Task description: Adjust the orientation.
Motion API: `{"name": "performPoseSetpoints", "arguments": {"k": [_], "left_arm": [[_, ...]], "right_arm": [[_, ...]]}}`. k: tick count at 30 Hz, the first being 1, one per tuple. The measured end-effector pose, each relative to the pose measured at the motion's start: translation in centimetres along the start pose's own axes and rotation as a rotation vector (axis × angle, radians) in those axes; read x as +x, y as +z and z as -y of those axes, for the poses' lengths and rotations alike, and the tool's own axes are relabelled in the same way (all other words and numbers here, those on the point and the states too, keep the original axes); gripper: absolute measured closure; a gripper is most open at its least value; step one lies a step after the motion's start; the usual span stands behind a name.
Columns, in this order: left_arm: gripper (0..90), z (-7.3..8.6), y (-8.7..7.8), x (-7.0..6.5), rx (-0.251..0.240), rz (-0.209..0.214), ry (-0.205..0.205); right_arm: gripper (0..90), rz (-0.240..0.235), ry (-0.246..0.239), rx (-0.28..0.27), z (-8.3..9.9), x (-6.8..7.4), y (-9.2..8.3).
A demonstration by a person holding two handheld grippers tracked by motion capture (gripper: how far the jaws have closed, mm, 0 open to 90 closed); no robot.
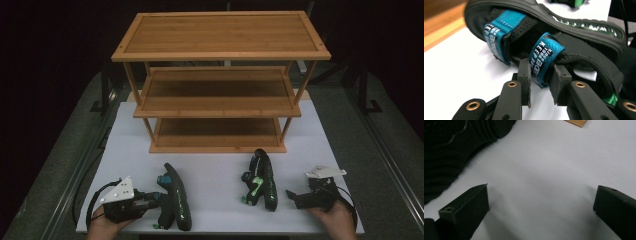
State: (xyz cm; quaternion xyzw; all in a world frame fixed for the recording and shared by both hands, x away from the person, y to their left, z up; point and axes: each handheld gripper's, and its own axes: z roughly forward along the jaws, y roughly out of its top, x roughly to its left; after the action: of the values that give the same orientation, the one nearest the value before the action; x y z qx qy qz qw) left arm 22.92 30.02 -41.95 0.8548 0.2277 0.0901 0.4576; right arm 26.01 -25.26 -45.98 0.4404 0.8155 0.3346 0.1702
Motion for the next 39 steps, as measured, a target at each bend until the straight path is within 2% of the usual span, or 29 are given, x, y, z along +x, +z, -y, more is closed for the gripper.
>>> {"name": "performPoseSetpoints", "arguments": {"k": [6,12,16,22,27,32,39], "left_arm": [[75.7,-1.1,0.0,0.3,-0.035,-0.031,-0.007],[78.1,-2.0,-0.2,1.0,-0.041,-0.037,-0.034],[78.7,-2.5,-0.5,1.4,-0.045,-0.055,-0.033],[78.8,-4.0,-0.6,3.0,-0.051,-0.091,-0.016],[78.7,-5.1,0.2,4.6,-0.068,-0.108,-0.005],[78.6,-5.4,1.8,5.6,-0.038,-0.097,0.005],[78.4,-5.3,2.6,5.4,-0.017,-0.067,0.017]], "right_arm": [[0.0,0.000,0.000,0.000,0.0,0.0,0.0],[0.0,0.000,0.000,-0.001,0.0,0.0,0.0],[0.0,0.000,0.000,-0.001,0.0,0.0,0.0],[0.0,0.000,-0.001,-0.002,0.0,0.0,0.0],[0.0,0.000,-0.001,-0.001,0.0,0.0,0.0],[0.0,-0.001,0.000,-0.002,0.0,0.0,0.0],[0.0,-0.001,0.001,-0.001,0.0,0.0,0.0]]}}
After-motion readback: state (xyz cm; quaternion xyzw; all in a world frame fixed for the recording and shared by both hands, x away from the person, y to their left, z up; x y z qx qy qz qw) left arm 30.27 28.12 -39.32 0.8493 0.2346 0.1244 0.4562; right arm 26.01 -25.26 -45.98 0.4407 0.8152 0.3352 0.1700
